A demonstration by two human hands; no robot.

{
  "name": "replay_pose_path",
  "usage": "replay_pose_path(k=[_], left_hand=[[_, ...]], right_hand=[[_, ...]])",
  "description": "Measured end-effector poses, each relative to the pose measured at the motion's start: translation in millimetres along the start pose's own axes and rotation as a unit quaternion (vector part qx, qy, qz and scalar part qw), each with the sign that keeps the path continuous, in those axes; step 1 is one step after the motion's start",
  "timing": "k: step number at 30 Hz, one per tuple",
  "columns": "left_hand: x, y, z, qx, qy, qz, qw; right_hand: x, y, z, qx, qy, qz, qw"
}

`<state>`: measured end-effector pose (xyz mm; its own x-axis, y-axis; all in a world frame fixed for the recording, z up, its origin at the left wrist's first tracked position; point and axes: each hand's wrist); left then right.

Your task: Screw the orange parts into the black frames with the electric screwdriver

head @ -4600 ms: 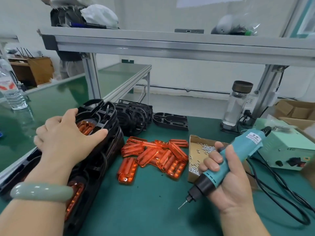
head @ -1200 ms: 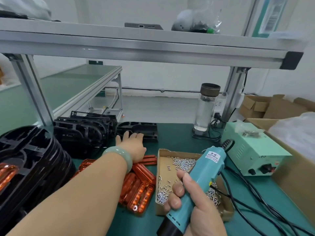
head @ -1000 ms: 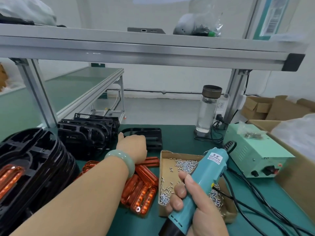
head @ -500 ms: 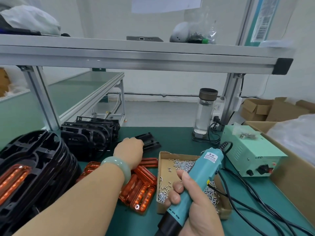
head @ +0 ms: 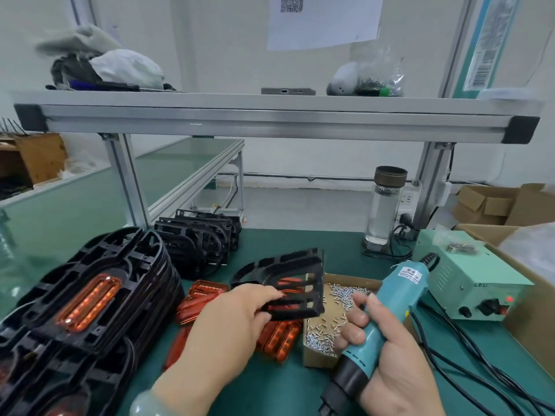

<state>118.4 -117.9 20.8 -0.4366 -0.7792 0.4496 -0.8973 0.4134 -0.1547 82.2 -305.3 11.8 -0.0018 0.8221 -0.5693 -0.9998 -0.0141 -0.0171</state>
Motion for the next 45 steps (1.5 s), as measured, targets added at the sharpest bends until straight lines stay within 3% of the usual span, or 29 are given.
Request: replay_pose_path(k=[5, 10, 12, 16, 19, 21, 23, 27, 34, 41, 45], left_hand=[[-13.8, 24.5, 20.5, -0.070, 0.002, 0.015, 0.997], [-26.7, 33.7, 29.9, -0.061, 0.055, -0.032, 0.996], [-28.3, 36.6, 28.8, -0.037, 0.091, -0.047, 0.994], [-27.0, 37.3, 30.6, 0.091, 0.182, -0.079, 0.976], [-20.7, 33.8, 35.4, 0.137, 0.317, -0.178, 0.921], [-16.4, 31.2, 39.8, 0.123, 0.466, -0.212, 0.850], [-12.3, 29.8, 42.6, 0.104, 0.586, -0.213, 0.775], [-8.0, 28.9, 41.8, 0.087, 0.673, -0.190, 0.709], [-2.2, 30.7, 39.5, 0.015, 0.668, -0.125, 0.733], [-19.3, 28.2, 40.6, 0.077, 0.614, -0.167, 0.767], [-23.9, 31.1, 25.1, 0.140, 0.512, -0.154, 0.834]], right_hand=[[-1.9, 2.1, 0.0, -0.044, -0.037, 0.033, 0.998], [5.2, 0.0, -3.0, -0.034, 0.000, 0.061, 0.998], [6.4, -0.9, -4.4, -0.028, 0.009, 0.066, 0.997], [8.0, -2.3, -6.4, -0.015, 0.027, 0.062, 0.998], [11.3, -3.5, -6.1, -0.005, 0.036, 0.070, 0.997], [14.1, -4.2, -5.9, 0.003, 0.037, 0.079, 0.996], [16.5, -4.8, -5.7, 0.014, 0.039, 0.087, 0.995], [18.5, -5.1, -5.0, 0.037, 0.038, 0.092, 0.994], [19.6, -3.2, 2.2, 0.053, 0.051, 0.099, 0.992], [8.1, -0.9, -0.4, 0.035, 0.041, 0.108, 0.993], [-3.6, -0.3, -3.6, 0.024, 0.029, 0.085, 0.996]])
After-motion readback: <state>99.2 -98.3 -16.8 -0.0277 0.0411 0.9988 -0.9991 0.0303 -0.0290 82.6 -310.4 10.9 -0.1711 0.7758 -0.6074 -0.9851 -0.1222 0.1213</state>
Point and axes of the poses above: each hand's wrist, its own y-axis away from the middle knuckle, its own z-axis out of the palm, x = y × z, and after that the axes turned 14 degrees about -x, right-handed
